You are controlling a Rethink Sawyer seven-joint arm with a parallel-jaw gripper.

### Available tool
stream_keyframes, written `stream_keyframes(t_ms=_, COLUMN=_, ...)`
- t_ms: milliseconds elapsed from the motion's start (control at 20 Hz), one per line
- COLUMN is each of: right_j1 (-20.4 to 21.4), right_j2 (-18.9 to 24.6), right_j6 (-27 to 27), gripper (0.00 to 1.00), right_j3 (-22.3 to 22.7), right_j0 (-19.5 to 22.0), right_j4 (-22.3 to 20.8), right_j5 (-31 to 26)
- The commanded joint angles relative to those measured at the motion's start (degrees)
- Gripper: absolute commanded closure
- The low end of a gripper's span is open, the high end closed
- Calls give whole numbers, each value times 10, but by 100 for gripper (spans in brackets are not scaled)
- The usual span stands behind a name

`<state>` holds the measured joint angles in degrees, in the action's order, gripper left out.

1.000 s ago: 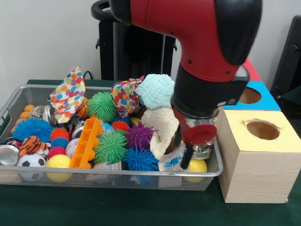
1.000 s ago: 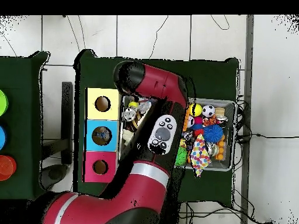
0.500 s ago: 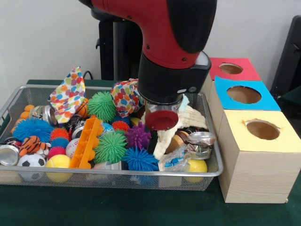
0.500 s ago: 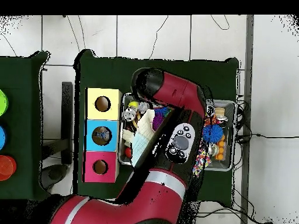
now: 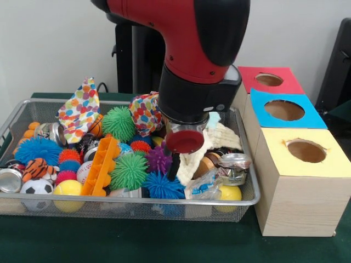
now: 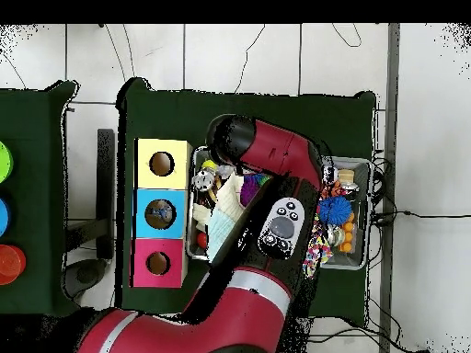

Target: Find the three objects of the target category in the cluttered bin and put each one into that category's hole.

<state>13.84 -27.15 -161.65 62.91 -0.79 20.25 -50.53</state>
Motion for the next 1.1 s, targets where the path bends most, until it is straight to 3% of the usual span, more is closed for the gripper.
stream_keyframes(t_ms=50, right_j1=-31, right_j2=77, right_j6=-20, gripper=0, right_j3=43, right_j0=-11, right_j4=-15, right_j5=46)
stream_keyframes(t_ms=550, right_j1=-56, right_j2=62, right_j6=-48, gripper=0, right_j3=14, right_j0=-30, right_j4=-8, right_j5=38)
stream_keyframes(t_ms=1100, right_j1=-66, right_j2=66, right_j6=-41, gripper=0, right_j3=29, right_j0=-39, right_j4=-5, right_j5=72)
